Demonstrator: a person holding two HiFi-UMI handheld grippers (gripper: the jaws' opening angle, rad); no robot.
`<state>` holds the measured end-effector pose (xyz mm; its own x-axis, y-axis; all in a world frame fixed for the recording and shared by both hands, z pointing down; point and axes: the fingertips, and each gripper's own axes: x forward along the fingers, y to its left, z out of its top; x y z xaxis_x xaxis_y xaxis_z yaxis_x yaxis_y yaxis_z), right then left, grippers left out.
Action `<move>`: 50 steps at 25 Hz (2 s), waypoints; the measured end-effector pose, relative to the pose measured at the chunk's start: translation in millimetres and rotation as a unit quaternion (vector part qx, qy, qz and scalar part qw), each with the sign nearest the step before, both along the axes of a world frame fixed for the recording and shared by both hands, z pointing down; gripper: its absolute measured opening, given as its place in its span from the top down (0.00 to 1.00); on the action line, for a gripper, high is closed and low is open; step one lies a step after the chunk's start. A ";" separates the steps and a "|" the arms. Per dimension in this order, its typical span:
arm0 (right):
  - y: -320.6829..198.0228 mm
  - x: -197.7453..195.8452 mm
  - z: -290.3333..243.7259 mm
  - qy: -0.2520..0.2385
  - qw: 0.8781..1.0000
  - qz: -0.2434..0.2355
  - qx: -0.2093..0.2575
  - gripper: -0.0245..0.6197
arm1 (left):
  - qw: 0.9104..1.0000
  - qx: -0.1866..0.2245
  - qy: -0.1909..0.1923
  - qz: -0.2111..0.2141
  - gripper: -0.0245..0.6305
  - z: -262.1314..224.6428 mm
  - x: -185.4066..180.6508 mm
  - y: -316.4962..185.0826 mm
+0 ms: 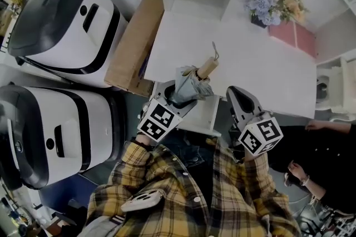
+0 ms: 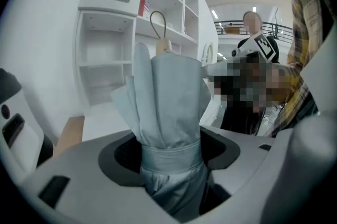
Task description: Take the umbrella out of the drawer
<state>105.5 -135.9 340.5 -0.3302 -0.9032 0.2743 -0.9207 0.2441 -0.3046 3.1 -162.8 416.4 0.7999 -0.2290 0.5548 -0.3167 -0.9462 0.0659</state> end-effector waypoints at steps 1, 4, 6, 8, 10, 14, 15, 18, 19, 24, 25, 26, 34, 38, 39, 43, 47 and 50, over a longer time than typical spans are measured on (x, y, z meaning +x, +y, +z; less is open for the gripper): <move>-0.1 0.6 -2.7 0.001 1.000 0.000 0.003 0.94 | 1.000 0.002 0.009 -0.007 0.49 -7.2 -1.1 -1.3; -2.1 2.3 -11.0 0.004 1.000 -0.005 0.013 0.94 | 0.999 0.005 0.041 -0.030 0.49 -28.8 -5.0 -7.6; -3.7 3.9 -14.9 0.009 1.000 -0.008 0.018 0.94 | 0.997 0.004 0.066 -0.047 0.49 -42.9 -7.7 -12.9; -5.0 4.6 -19.5 0.012 1.000 -0.011 0.024 0.94 | 0.994 0.001 0.093 -0.062 0.49 -56.5 -10.3 -17.1; -6.7 5.2 -23.4 0.012 0.999 -0.013 0.030 0.94 | 0.990 0.001 0.116 -0.077 0.49 -68.6 -13.3 -21.2; -9.3 7.1 -28.4 0.011 0.999 -0.011 0.041 0.94 | 0.984 0.003 0.147 -0.101 0.49 -85.6 -20.7 -28.1; -9.8 7.5 -29.6 0.011 0.999 -0.011 0.043 0.94 | 0.983 0.002 0.152 -0.104 0.49 -88.5 -22.1 -29.2; -9.9 10.1 -31.5 0.014 0.999 -0.012 0.046 0.94 | 0.981 0.002 0.160 -0.108 0.49 -94.3 -24.3 -30.5; -9.6 11.1 -31.6 0.014 0.999 -0.011 0.046 0.94 | 0.981 0.002 0.161 -0.108 0.49 -95.4 -24.5 -30.6; -8.2 14.8 -30.3 0.016 0.999 -0.007 0.046 0.94 | 0.980 0.001 0.166 -0.106 0.49 -98.1 -23.9 -30.5; -7.8 15.1 -29.9 0.017 0.999 -0.007 0.045 0.94 | 0.980 0.001 0.167 -0.104 0.49 -98.2 -23.4 -30.3; -7.6 15.4 -29.6 0.017 0.999 -0.006 0.044 0.94 | 0.981 0.001 0.167 -0.103 0.49 -98.2 -22.9 -30.2; -5.7 17.3 -24.0 0.019 0.999 -0.002 0.038 0.94 | 0.981 -0.003 0.170 -0.096 0.49 -97.2 -20.2 -30.1; -5.9 18.5 -21.7 0.019 0.999 0.001 0.035 0.94 | 0.981 -0.005 0.168 -0.096 0.49 -94.9 -21.2 -32.0; -5.6 18.4 -21.1 0.019 0.999 0.002 0.034 0.94 | 0.981 -0.006 0.168 -0.096 0.49 -94.3 -21.7 -32.2; -4.6 19.7 -18.0 0.020 0.999 0.006 0.029 0.94 | 0.981 -0.007 0.166 -0.096 0.49 -93.1 -22.3 -32.7; -5.0 23.8 -17.2 0.021 0.999 0.013 0.028 0.94 | 0.981 -0.005 0.168 -0.094 0.49 -94.5 -21.2 -34.5; -4.5 24.8 -18.1 0.021 0.999 0.014 0.029 0.94 | 0.981 -0.004 0.169 -0.093 0.49 -95.5 -21.2 -34.5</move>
<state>130.3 -140.4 322.4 -0.2944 -0.9266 0.2339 -0.9390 0.2349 -0.2513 -18.1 -197.3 320.9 0.8833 -0.3848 0.2679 -0.4424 -0.8732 0.2043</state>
